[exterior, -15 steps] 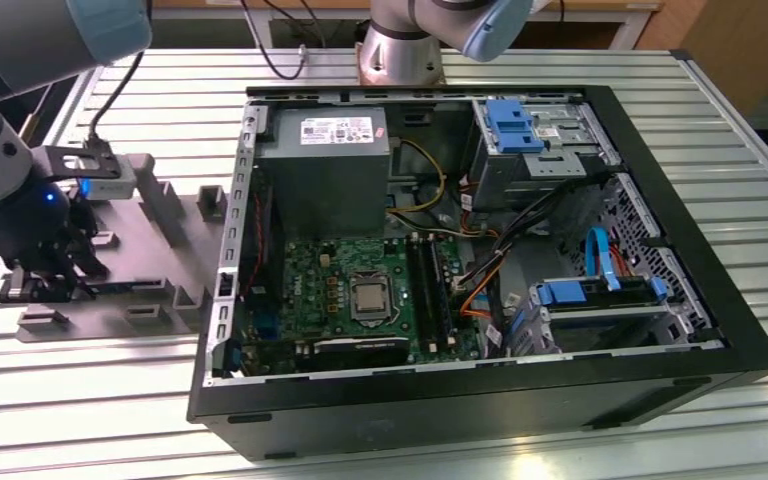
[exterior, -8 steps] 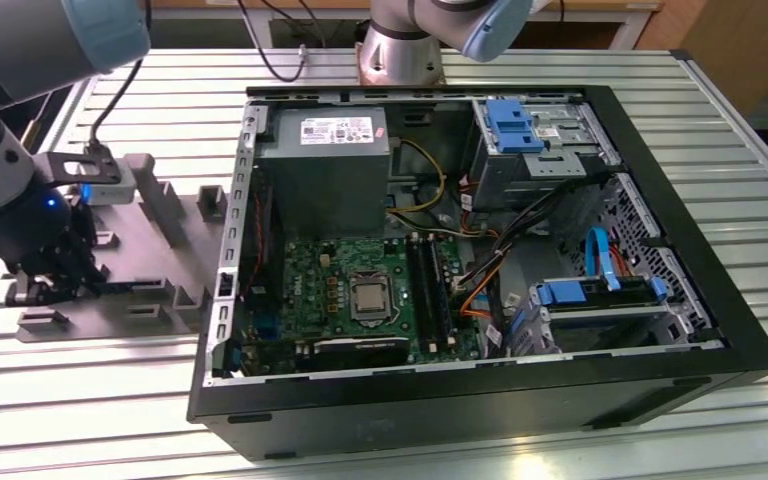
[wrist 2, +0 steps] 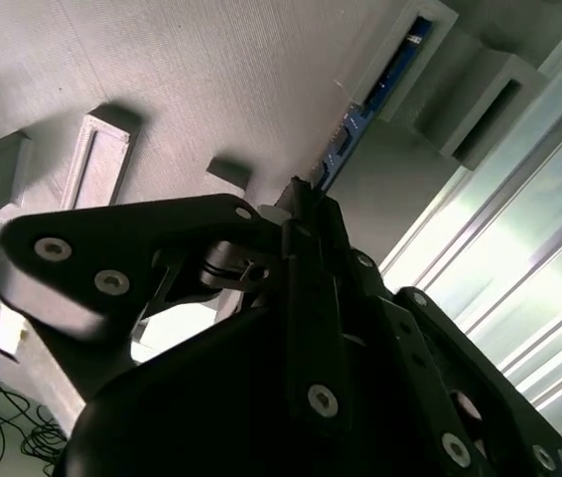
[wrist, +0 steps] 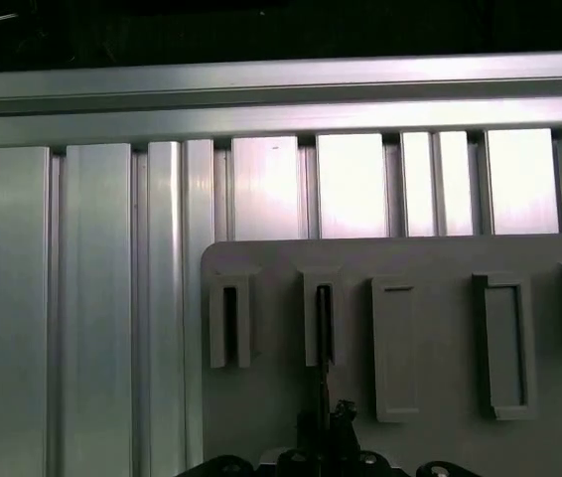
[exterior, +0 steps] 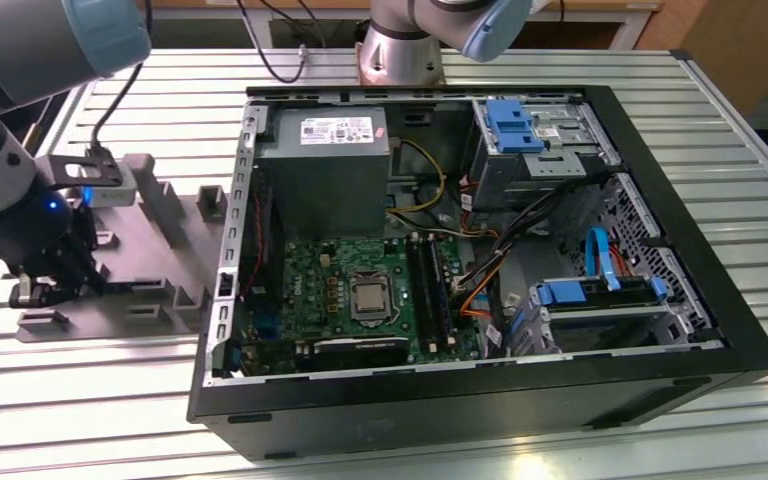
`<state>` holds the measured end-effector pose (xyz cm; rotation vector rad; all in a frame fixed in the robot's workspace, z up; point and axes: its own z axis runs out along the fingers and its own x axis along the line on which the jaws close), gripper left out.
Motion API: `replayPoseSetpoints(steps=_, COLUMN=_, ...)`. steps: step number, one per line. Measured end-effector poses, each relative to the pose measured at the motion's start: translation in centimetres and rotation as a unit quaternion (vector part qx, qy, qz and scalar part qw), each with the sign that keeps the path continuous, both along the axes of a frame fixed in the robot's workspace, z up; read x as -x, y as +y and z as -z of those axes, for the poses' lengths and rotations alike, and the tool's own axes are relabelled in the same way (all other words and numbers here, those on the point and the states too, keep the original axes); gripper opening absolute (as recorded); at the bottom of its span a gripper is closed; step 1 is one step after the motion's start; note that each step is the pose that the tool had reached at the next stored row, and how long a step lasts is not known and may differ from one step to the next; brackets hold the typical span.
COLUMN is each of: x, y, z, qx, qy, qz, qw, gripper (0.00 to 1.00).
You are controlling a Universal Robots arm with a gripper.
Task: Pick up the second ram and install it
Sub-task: 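Pick up the second ram and move it above second insertion slot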
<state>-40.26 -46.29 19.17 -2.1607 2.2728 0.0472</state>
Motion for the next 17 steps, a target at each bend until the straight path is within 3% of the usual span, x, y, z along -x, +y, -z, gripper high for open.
replayPoseSetpoints(steps=1, x=0.00, y=0.00, z=0.04, qx=0.0000, qy=0.0000, qz=0.000, qw=1.0000, gripper=0.24)
replayPoseSetpoints(steps=2, x=0.00, y=0.00, z=0.09, qx=-0.0001, qy=-0.0001, qz=0.000, qw=1.0000, gripper=0.16)
replayPoseSetpoints(steps=17, x=0.00, y=0.00, z=0.34, qx=-0.0006, qy=-0.0004, qz=-0.003, qw=1.0000, gripper=0.14)
